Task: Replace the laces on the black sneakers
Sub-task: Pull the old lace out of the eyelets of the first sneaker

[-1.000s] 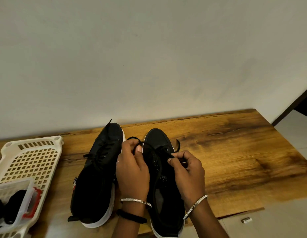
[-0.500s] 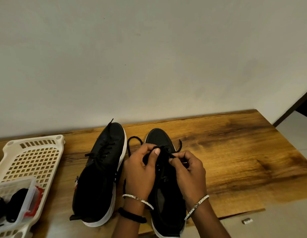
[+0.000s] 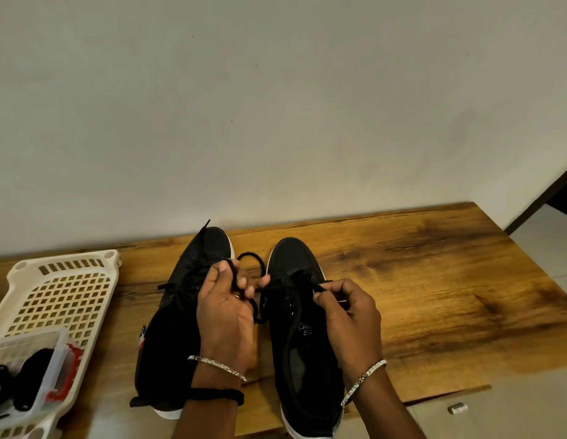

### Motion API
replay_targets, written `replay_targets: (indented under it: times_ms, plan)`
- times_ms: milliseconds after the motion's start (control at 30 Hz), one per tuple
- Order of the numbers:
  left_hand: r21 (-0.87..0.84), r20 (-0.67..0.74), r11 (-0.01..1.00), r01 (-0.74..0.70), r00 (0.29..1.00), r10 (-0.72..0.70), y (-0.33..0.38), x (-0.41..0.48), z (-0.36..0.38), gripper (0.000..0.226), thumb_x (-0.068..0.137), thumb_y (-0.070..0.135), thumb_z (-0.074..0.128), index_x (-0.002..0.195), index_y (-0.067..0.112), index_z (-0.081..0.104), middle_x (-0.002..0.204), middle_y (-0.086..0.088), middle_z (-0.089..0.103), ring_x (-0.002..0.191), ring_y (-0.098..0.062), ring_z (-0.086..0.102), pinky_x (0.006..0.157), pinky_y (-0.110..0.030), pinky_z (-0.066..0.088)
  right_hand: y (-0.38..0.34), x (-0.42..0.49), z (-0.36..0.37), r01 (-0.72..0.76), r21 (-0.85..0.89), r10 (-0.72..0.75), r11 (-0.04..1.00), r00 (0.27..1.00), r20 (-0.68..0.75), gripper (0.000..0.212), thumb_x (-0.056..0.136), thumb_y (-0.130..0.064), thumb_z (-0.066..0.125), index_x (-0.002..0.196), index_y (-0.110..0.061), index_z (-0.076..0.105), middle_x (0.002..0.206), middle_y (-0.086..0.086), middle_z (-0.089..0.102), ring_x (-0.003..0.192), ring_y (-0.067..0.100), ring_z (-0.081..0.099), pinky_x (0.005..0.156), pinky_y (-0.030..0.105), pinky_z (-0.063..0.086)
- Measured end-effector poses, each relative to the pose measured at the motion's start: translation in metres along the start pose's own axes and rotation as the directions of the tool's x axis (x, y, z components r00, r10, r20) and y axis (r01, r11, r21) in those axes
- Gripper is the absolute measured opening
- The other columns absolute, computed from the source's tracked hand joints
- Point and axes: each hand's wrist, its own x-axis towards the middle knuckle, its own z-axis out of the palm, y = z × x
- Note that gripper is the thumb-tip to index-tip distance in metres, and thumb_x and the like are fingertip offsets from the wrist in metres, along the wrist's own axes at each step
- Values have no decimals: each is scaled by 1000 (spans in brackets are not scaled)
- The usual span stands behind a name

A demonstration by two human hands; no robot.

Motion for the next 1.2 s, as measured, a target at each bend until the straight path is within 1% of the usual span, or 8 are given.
replay_targets:
  times_ms: [100,267,333,400,533,833,1000,1200]
  plan:
    - [495,137,823,-279,960,244,-1,-1,-3,19,105,23,47,94,15,61,66,10,50,54,-9,50,64,-27,49,0,0,0,-1,-4,1,1000,1000,-3,16,84,-10,72,75,-23,72,74,-2,73,73,21,71,73,49,60]
    - [786,613,-102,-610,747,257,-10,2,-16,14,87,31,74,100,27,70,93,11,62,88,-11,60,76,-29,45,0,1,1,0,-12,0,1000,1000,-3,16,83,-11,72,74,-25,72,74,-3,73,72,19,71,74,48,60]
    - [779,625,-272,-565,735,261,-12,3,-19,8,83,29,76,86,28,69,86,7,58,83,-19,59,73,-33,36,-1,0,1,-2,-11,2,1000,1000,-6,16,83,-11,72,74,-24,72,74,-3,72,72,20,70,73,49,60]
    - [806,591,-252,-535,722,359,-12,1,-18,6,86,23,71,84,23,65,82,7,55,76,-19,57,69,-29,33,-1,0,1,-5,-15,5,1000,1000,-7,16,83,-11,72,74,-24,72,74,-3,72,72,20,70,73,48,60]
    - [879,320,102,-465,736,597,-6,1,-14,9,98,14,57,91,10,57,83,2,51,66,-4,43,59,-11,34,-2,0,1,-7,-16,7,1000,1000,-12,15,83,-11,72,74,-23,72,73,-4,72,72,19,70,73,46,60]
    - [922,387,-170,-349,794,469,-19,-2,-12,37,79,29,76,115,19,71,131,-6,54,126,-32,42,91,-55,46,-12,-1,-1,71,-21,-71,997,997,-15,21,86,-33,75,70,-20,70,70,-2,70,69,17,67,64,34,57]
    - [798,589,-10,-603,776,228,-7,-7,-15,32,78,61,60,92,32,63,82,17,51,82,-4,52,67,-24,42,-12,7,0,392,-214,-400,895,917,9,8,93,-20,70,88,-26,74,83,-15,70,79,5,65,65,27,53]
    - [766,643,-92,-636,759,106,-8,-16,-20,32,68,55,55,93,36,55,71,17,49,60,0,49,49,-14,37,-9,10,11,538,-425,-483,729,843,238,19,92,-18,65,108,-22,76,99,-6,67,93,12,63,79,32,54]
